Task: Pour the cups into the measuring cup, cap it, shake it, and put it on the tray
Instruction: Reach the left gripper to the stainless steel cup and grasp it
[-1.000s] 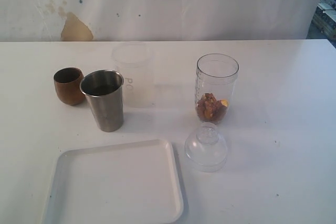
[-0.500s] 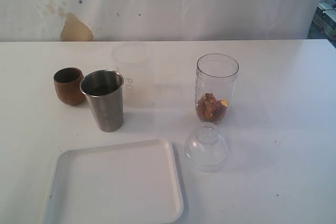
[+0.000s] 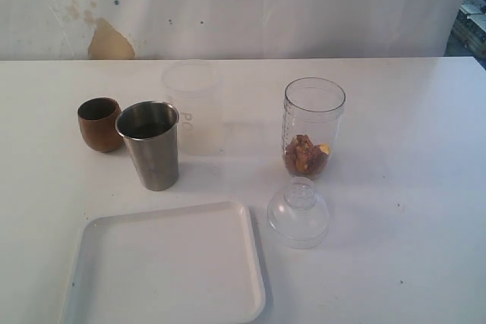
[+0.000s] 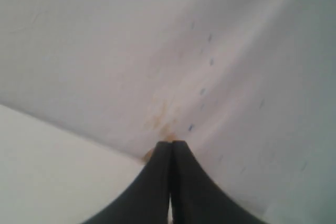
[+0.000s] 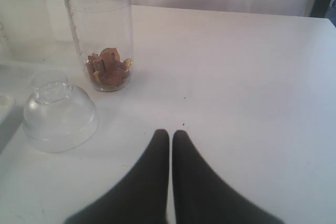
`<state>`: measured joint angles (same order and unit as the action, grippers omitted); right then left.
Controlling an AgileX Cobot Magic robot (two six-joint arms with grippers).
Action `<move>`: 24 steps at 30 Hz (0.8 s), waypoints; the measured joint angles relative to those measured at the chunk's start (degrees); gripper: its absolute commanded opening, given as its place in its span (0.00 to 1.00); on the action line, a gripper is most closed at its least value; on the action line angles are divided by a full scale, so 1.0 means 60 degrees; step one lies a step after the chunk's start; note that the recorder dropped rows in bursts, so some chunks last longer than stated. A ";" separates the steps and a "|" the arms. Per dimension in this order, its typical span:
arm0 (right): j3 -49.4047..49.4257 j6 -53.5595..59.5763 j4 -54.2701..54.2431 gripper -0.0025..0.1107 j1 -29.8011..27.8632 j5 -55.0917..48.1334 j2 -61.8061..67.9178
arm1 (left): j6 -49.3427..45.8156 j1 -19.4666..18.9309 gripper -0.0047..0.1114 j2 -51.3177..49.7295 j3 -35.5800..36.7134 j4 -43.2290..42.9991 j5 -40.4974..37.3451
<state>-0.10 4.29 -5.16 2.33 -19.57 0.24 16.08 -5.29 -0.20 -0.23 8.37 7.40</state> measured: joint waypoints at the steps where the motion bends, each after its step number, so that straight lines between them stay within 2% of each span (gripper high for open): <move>1: 0.0000 0.0000 0.0000 0.04 0.0000 0.0000 0.0000 | 0.0388 0.0016 0.04 0.0000 0.0000 0.0155 0.0505; 4: 0.0000 0.0000 0.0000 0.04 0.0000 0.0000 0.0000 | 0.1136 0.0016 0.04 0.0000 0.0000 0.0410 0.2213; 6: 0.0000 0.0000 0.0000 0.04 0.0000 0.0000 0.0000 | 0.1393 0.0016 0.04 0.0000 0.0000 0.0433 0.2671; 8: 0.0000 0.0000 0.0000 0.04 0.0000 0.0000 0.0000 | 0.1593 0.0016 0.04 -0.0065 -0.0052 0.0022 0.2248; 10: 0.0000 0.0000 0.0000 0.04 0.0000 0.0000 0.0000 | 0.2030 0.0016 0.04 -0.0431 -0.0298 -0.1298 0.1732; 11: 0.0000 0.0000 0.0000 0.04 0.0000 0.0000 0.0000 | 0.2849 0.0016 0.07 -0.0888 -0.0430 -0.2526 0.1603; 14: 0.0000 0.0000 0.0000 0.04 0.0000 0.0000 0.0000 | 0.5098 0.0035 0.24 -0.2359 -0.0668 -0.5837 0.2482; 17: 0.0000 0.0000 0.0000 0.04 0.0000 0.0000 0.0000 | 0.6131 0.0035 0.49 -0.4172 -0.0904 -0.8411 0.4353; 19: 0.0000 -0.0014 0.0000 0.04 0.0000 0.0000 0.0000 | 0.6133 0.0035 0.72 -0.5489 -0.1020 -0.9151 0.5168; 21: 0.0000 -0.0014 0.0000 0.04 0.0000 0.0000 0.0000 | 0.5811 0.0054 0.89 -0.6647 -0.1171 -0.9509 0.5784; 24: 0.0000 -0.0014 0.0000 0.04 0.0000 0.0000 0.0000 | 0.4876 0.0262 0.89 -0.9647 -0.1699 -0.9757 0.7509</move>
<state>-0.10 4.20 -5.16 2.33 -19.57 0.24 45.34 -3.72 -58.09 -10.42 -50.17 52.45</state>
